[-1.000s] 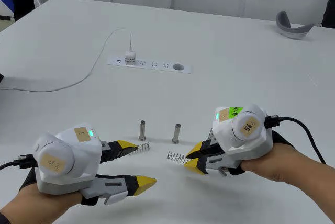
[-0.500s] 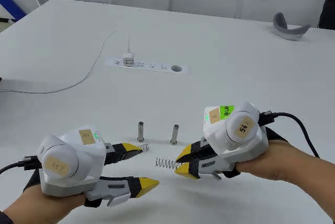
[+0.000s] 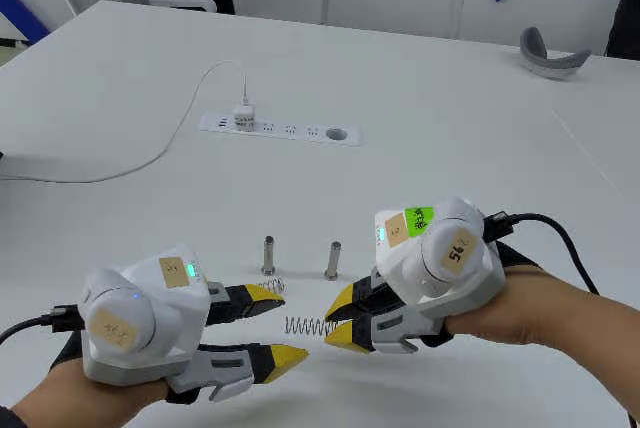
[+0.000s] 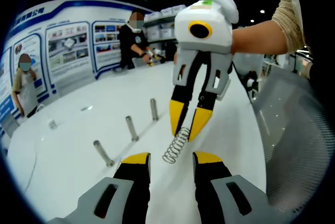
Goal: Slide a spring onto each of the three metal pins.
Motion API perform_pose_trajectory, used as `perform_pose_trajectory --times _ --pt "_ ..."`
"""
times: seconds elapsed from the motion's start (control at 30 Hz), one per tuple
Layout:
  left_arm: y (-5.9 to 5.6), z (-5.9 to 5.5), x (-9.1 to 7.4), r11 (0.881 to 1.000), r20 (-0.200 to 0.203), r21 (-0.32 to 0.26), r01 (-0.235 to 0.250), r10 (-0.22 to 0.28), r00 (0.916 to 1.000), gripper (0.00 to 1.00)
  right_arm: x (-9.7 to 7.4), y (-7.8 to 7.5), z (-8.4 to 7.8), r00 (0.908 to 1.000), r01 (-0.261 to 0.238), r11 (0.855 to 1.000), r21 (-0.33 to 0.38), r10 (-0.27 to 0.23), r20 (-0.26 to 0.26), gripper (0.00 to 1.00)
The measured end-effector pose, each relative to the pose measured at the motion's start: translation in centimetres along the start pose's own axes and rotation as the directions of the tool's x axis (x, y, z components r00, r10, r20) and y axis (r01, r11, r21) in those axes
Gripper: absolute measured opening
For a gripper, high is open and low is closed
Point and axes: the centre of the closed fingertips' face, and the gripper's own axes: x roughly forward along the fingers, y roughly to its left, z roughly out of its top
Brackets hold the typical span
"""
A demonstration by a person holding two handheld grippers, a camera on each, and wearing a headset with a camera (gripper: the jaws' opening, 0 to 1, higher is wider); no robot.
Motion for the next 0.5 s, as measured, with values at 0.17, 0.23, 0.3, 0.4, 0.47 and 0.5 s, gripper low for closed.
perform_pose_trajectory --times 0.17,0.23,0.3,0.4,0.47,0.5 --pt "-0.38 -0.01 0.10 1.000 -0.003 0.018 0.013 -0.013 0.9999 0.28 0.04 0.25 0.08 0.9999 -0.010 1.000 -0.015 0.010 -0.006 0.12" --pt "-0.49 -0.06 0.12 0.999 -0.007 0.042 0.016 -0.016 0.9998 0.25 0.04 0.41 0.16 0.9999 -0.015 1.000 -0.019 0.015 -0.008 0.12" --pt "-0.67 -0.12 0.14 0.998 -0.012 0.063 0.021 -0.020 0.9997 0.21 0.06 0.54 0.16 0.9998 -0.018 0.999 -0.028 0.018 -0.013 0.12" --pt "-0.83 -0.19 0.19 0.996 -0.017 0.080 0.026 -0.025 0.9995 0.18 0.07 0.71 0.19 0.9996 -0.023 0.999 -0.035 0.022 -0.015 0.12" --pt "-0.93 -0.24 0.21 0.995 -0.019 0.093 0.030 -0.029 0.9994 0.16 0.06 0.83 0.21 0.9995 -0.027 0.999 -0.038 0.026 -0.018 0.12" --pt "-0.95 -0.24 0.21 0.995 -0.020 0.098 0.030 -0.029 0.9994 0.15 0.06 0.87 0.21 0.9994 -0.029 0.999 -0.040 0.028 -0.019 0.12"
